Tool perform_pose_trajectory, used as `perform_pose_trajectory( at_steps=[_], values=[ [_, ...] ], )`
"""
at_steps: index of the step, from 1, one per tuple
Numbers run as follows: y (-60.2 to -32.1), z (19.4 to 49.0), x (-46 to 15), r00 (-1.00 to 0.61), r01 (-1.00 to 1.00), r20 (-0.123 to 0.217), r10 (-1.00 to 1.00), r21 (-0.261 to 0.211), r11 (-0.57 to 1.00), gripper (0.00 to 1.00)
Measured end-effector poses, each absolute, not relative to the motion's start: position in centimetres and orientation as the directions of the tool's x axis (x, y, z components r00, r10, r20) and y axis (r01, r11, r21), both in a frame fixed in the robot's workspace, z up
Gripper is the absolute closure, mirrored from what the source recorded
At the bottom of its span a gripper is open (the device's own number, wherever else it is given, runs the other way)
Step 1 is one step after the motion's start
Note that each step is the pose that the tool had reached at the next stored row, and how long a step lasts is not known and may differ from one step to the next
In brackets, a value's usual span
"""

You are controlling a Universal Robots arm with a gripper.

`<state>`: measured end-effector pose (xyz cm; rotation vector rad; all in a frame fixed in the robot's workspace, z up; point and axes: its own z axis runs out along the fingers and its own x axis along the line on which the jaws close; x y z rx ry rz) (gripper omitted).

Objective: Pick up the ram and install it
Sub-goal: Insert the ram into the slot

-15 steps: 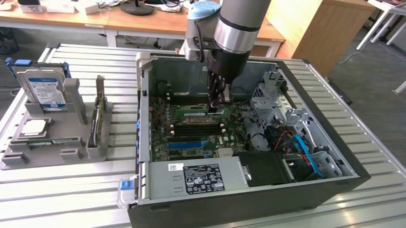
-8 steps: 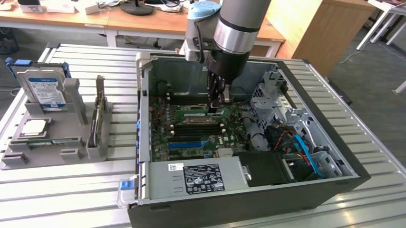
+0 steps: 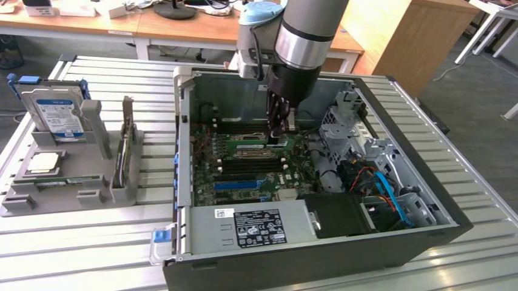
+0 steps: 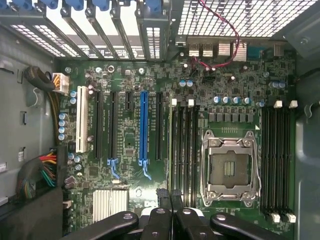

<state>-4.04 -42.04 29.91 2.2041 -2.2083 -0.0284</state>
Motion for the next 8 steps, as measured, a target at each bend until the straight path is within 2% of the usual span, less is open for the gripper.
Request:
perform_pose_trajectory(
  at_steps=[8],
  values=[
    [-42.05, 29.90, -3.81, -0.002, -1.000, 0.002, -1.000, 0.028, 0.002, 0.88]
  ],
)
